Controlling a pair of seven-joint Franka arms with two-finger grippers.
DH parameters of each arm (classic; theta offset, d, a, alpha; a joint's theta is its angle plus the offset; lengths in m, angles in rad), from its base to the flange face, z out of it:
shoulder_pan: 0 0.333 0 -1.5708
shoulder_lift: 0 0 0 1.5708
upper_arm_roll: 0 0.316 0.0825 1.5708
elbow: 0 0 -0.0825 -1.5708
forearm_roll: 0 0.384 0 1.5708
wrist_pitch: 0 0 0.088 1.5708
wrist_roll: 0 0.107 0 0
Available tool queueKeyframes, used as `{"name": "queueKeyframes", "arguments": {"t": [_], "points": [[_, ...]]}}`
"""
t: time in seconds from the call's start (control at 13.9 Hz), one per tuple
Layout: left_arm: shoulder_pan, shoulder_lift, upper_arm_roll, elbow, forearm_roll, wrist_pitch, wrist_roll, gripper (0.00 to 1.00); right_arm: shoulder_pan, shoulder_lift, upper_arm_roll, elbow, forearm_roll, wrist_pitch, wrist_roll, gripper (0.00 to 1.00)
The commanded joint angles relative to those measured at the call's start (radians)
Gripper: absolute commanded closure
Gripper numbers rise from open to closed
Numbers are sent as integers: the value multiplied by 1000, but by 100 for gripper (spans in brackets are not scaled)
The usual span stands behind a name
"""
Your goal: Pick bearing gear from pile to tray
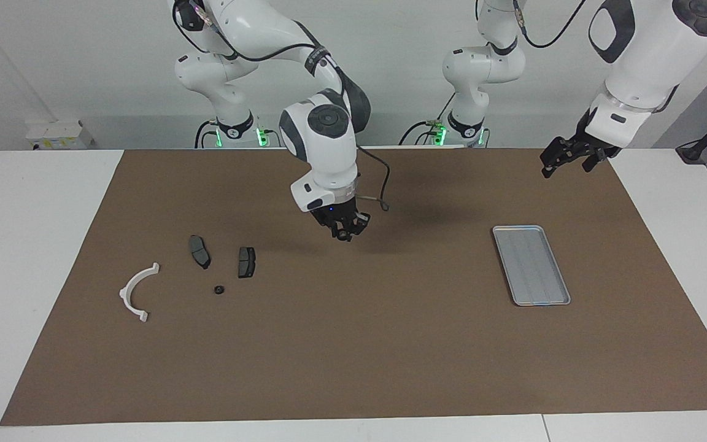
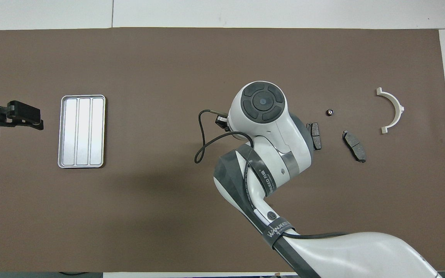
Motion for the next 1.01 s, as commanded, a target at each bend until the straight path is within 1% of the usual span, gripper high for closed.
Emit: {"name": "queueKeyframes", "arguments": {"t": [0.0,0.07,0.29,0.43,0.93], "points": [[2,-31,-1,-38,6,19,6,0,12,-2,2,-68,1,65,-3,100],[2,-32,-1,-38,6,19,6,0,37,16,2,-70,1,72,0,100],[2,-31,-1,-38,6,19,6,0,60,50,2,-90,3,143,0,100],[2,-31,-1,-38,6,19,6,0,80,75,2,-95,4,167,2,100],[2,-31,-1,-38,6,20,6,0,75,104,2,-156,4,247,-14,100]]}}
